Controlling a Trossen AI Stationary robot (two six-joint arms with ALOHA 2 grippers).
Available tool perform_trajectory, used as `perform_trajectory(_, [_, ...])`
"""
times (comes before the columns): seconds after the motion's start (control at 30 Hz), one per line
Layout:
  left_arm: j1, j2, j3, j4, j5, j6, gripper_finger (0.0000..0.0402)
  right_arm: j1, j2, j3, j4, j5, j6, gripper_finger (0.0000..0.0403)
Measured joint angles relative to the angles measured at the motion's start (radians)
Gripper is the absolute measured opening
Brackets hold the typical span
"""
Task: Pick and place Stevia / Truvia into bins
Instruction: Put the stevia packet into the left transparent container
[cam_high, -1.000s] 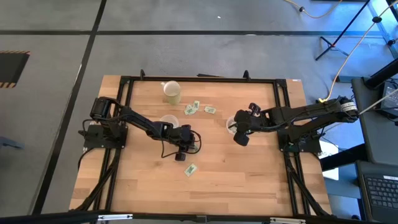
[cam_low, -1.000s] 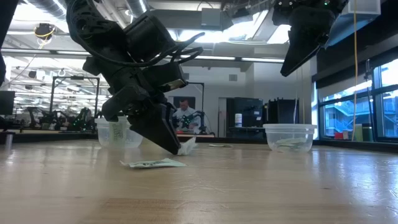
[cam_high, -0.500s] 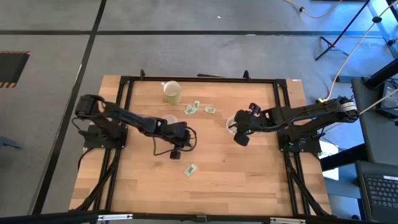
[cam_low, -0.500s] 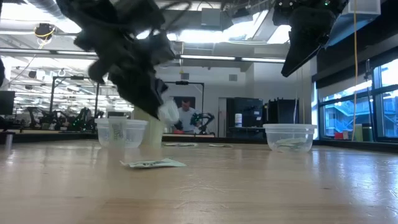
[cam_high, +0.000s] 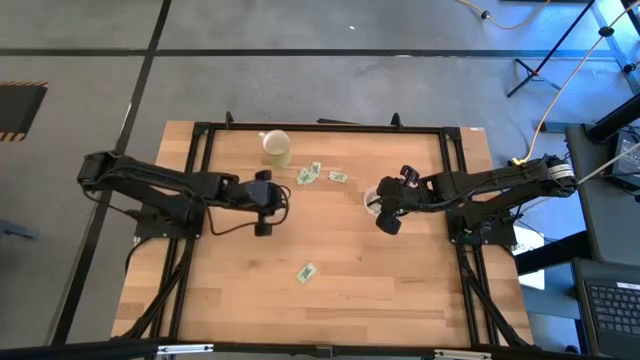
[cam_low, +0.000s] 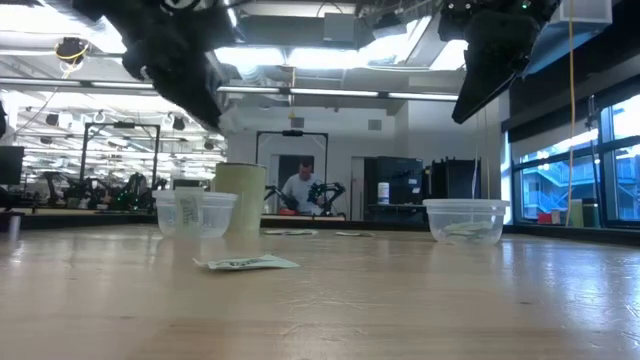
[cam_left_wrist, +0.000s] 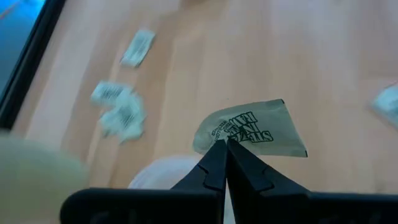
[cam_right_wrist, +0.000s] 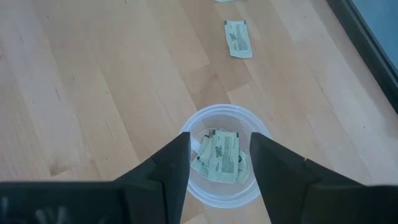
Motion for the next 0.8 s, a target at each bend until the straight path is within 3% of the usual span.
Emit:
perform_trajectory(0.3, [0.102, 0.072, -0.013, -0.147, -0.109, -0.163, 0.0003, 0.000, 0.000, 0.000, 0.001, 0.000, 0.000, 0.0170])
perform_trajectory(0.63, [0.131, 0.211, -0.013, -0.149, -0.014, -0.159, 0.0004, 0.000, 0.000, 0.000, 0.000, 0.000, 0.000, 0.0170])
perform_trajectory(0.8, [0.131, 0.219, -0.013, -0.149, -0.040, -0.158, 0.0029, 0.000, 0.000, 0.000, 0.000, 0.000, 0.000, 0.0170])
